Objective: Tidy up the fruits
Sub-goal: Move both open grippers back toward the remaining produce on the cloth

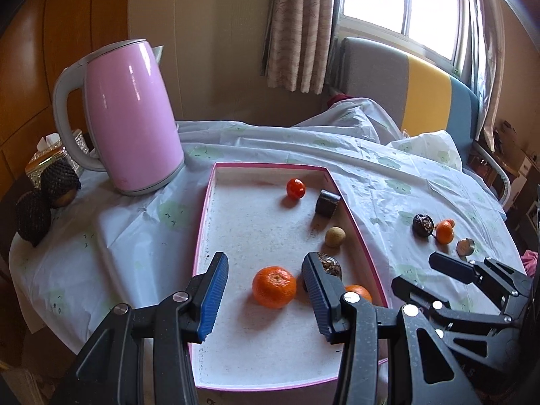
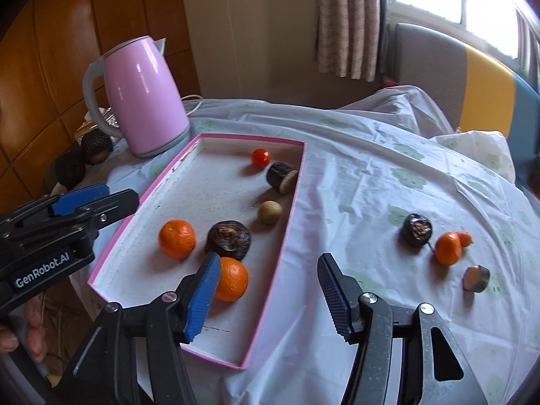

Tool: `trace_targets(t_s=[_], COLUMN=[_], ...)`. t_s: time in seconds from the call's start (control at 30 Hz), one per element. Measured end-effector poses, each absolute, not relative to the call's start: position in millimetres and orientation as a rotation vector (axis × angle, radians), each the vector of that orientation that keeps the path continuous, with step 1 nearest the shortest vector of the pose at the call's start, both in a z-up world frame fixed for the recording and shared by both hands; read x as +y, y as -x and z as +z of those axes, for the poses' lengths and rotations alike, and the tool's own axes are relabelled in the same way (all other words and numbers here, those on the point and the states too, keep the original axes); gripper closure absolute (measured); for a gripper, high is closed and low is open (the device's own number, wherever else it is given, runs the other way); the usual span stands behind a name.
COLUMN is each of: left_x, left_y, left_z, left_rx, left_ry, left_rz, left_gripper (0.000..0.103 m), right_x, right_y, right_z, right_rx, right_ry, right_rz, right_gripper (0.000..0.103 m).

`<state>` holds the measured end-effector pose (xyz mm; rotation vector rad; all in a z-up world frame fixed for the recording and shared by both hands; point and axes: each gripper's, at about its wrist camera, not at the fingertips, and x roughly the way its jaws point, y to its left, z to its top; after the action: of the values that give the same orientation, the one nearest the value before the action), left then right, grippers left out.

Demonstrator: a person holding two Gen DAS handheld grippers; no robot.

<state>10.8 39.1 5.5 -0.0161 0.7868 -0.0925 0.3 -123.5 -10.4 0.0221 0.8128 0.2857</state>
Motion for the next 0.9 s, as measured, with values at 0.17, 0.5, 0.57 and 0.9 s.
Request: trace_targets(t_s=[0.17,0.5,0.57,0.9], left_x=[29,2,-5,-33], left_y=[-10,-10,-10,-16], left_z=[6,0,-1,-5], left_rx=[0.786,0.811,0.817,0.841], left_ry=[-0.013,-0.063,-0.071,-0.096], left_rz=[-0.107,-0.159,-0.173,-0.247], left_gripper=[0.056,0.056,0.056,0.056], right_x=[-142,-179,-186,-223], right_y=[0,1,1,3], right_z=[-11,-16,-17,-26], right_rx=[0.807,0.8,0.799,0.812], right_ry=[-0.05,-0.085,-0.088,-0.078], right_rz=[0.242,0.133,0.111,-0.034], right_gripper=[0.042,0.042,0.04,0.04])
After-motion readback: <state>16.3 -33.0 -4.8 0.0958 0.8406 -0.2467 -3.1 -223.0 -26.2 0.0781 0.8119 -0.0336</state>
